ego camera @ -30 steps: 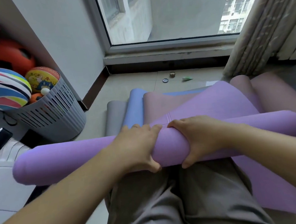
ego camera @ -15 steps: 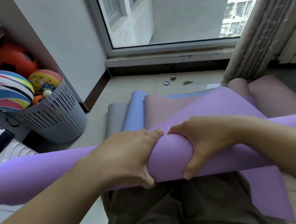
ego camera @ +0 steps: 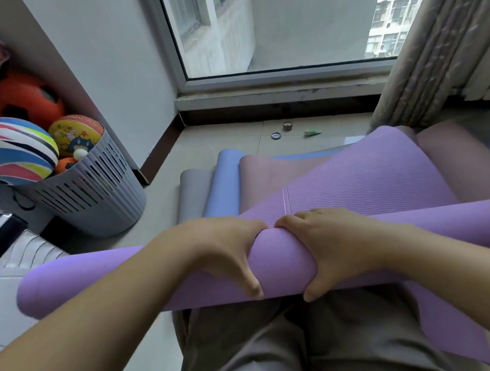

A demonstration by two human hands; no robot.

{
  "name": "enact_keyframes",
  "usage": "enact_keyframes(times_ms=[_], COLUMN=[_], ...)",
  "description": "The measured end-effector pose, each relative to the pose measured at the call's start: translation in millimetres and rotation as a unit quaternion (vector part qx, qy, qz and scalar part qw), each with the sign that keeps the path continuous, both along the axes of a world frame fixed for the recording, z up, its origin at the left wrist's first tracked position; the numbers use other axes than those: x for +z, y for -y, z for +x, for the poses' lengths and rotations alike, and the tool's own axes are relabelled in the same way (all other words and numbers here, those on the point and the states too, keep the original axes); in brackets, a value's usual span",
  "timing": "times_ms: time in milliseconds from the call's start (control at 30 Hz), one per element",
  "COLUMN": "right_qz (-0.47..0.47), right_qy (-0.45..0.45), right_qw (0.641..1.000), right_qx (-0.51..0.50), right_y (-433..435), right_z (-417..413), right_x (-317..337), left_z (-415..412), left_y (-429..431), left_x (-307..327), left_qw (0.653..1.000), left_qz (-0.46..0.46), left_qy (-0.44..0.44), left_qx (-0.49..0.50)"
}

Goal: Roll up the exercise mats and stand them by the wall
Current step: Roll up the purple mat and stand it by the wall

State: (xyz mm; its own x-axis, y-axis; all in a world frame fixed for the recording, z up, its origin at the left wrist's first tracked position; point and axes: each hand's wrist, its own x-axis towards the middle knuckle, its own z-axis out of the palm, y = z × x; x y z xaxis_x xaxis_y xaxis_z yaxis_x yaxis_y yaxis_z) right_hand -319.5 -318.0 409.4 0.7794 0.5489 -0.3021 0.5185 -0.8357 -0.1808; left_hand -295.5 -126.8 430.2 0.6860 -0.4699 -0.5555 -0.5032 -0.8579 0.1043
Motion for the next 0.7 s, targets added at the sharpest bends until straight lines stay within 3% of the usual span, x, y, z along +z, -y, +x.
enact_keyframes(times_ms=[100,167,233,367,467,600,700], right_qz=[0.015,0.011,0.017,-0.021,-0.025,-0.002,0.002], right_qy=[-0.066,-0.090,-0.061,0.156,0.177,0.130,0.150], right_qw=[0.998,0.996,0.998,0.987,0.983,0.990,0.987], right_qx=[-0.016,-0.020,-0.032,-0.031,-0.039,-0.060,-0.058], right_y=[0,-2,-2,-5,-7,-3,-2], right_z=[15,20,16,-11,-11,4,10], right_x=[4,6,5,-14,-21,-12,-4], left_z=[-25,-27,-19,8,18,-5,-4], left_y=[9,9,3,-8,-11,-1,0], left_x=[-19,-26,-24,-15,-11,-28,-27], left_qw=[0.975,0.971,0.978,0.994,0.993,0.977,0.959], left_qz=[0.027,0.012,-0.034,-0.101,-0.108,-0.047,-0.039], left_qy=[0.211,0.232,0.201,0.037,-0.007,0.207,0.280], left_qx=[-0.071,-0.062,-0.047,0.018,0.052,-0.018,-0.021])
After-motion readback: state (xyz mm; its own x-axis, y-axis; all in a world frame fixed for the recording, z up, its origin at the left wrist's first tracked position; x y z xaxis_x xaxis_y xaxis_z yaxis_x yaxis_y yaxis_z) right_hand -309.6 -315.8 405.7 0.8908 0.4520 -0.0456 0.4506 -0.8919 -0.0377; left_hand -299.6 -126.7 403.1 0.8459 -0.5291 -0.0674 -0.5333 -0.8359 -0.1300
